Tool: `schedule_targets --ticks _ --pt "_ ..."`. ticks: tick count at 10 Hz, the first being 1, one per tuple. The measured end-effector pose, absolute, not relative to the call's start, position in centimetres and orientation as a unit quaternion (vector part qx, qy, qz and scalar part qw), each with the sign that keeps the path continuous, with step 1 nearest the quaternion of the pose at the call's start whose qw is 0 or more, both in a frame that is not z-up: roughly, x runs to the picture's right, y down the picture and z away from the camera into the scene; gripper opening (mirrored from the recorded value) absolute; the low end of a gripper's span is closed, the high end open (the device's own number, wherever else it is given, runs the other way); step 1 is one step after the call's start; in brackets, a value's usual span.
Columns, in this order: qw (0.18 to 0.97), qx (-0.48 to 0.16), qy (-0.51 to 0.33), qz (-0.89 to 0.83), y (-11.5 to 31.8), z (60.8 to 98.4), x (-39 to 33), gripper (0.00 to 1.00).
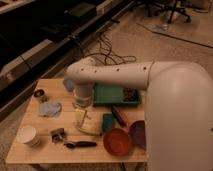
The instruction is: Place banana in red bowl
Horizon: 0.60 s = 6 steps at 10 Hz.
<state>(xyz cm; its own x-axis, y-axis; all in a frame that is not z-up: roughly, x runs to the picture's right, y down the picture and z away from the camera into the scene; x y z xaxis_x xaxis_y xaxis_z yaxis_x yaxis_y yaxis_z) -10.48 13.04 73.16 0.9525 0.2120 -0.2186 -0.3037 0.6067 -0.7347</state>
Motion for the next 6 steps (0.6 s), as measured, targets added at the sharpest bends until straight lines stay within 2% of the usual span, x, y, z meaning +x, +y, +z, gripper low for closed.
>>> schedule_targets --ticks 3,6 --pt "0.901 -0.384 0.137 0.149 15.9 76.6 -9.2 0.8" --pt "0.925 -0.323 0.139 0.146 16.7 77.6 -7.9 0.8"
